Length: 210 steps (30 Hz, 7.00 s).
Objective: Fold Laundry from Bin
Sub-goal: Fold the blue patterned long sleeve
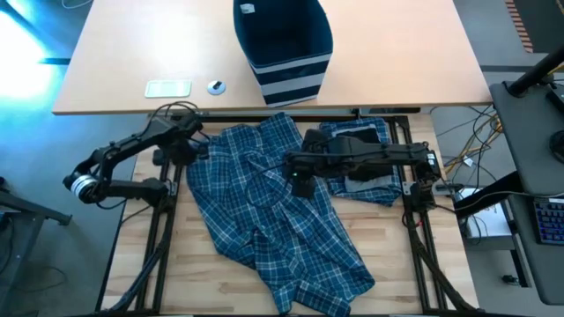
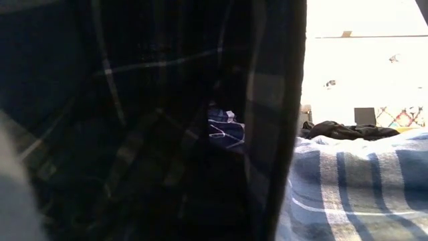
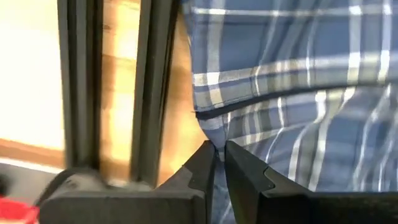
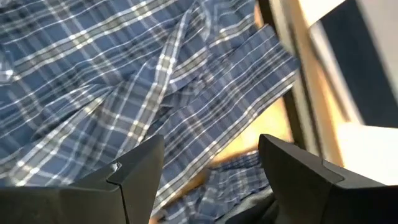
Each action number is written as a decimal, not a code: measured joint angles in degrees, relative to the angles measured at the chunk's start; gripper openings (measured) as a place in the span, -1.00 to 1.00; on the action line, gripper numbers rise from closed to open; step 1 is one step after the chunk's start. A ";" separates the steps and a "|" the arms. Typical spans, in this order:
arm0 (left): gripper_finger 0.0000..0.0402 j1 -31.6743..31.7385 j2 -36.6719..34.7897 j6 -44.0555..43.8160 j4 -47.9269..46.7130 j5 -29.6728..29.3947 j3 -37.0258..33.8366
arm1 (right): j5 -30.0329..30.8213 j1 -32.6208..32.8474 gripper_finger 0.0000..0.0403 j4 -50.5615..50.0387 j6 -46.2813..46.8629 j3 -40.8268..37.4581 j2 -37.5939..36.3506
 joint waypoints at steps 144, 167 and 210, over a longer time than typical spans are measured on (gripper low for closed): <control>-1.00 -43.36 23.50 -35.55 19.63 -32.22 34.79 | -5.09 6.40 0.28 16.93 15.06 -29.25 -26.56; -0.43 -33.92 53.95 -17.88 10.00 -12.30 62.43 | -6.52 11.45 0.28 16.46 20.50 -29.27 -24.21; 0.16 -72.43 -10.44 6.76 19.48 -11.71 16.97 | -10.19 13.80 0.28 33.02 43.04 -28.79 -9.86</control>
